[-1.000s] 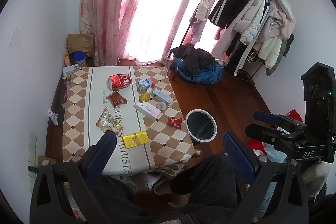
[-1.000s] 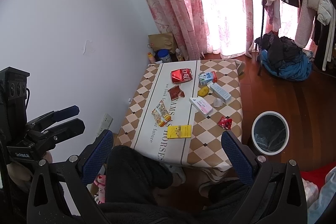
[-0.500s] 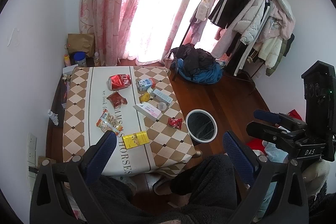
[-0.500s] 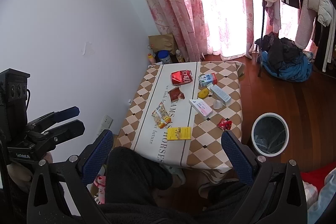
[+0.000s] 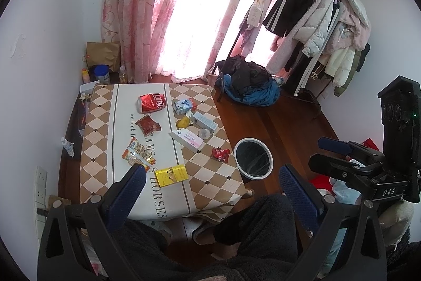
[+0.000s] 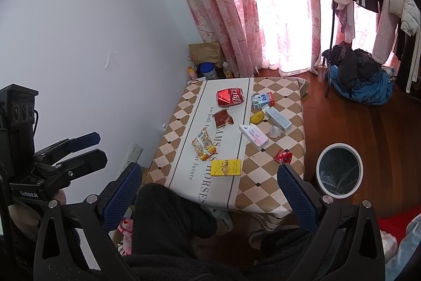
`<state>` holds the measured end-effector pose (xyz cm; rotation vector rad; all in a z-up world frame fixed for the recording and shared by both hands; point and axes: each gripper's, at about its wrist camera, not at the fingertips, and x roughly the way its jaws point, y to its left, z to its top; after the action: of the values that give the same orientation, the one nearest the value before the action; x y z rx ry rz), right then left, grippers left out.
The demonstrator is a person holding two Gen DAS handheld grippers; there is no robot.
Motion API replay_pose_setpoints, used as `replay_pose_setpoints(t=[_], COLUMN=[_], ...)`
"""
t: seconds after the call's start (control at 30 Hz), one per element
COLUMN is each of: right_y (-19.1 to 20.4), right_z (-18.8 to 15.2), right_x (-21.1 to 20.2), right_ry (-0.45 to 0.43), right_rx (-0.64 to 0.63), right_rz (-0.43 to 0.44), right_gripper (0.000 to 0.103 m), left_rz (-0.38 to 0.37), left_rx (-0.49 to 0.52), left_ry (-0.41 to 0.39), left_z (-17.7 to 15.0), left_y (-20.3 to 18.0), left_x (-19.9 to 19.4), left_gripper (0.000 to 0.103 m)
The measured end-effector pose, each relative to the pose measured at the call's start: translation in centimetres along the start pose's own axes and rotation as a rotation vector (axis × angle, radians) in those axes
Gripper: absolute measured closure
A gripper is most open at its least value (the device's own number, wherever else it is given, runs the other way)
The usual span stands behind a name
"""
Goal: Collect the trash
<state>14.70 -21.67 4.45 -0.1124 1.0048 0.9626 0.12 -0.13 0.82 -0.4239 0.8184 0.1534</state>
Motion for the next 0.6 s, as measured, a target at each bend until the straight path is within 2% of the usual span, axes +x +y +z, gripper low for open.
replay_pose_setpoints(t=[0.6], right_y=[0.78], right_z=[0.44], right_x=[0.01], right_ry=[-0.003], right_rx=[-0.022], right_rz=[0.000], right_gripper=[0.000], left_rz=[0.001], left_rx=[0.000], left_ry=[-0.001], left_z=[-0.07], left_y=[-0.18], left_x=[-0.04], left_gripper=[0.000])
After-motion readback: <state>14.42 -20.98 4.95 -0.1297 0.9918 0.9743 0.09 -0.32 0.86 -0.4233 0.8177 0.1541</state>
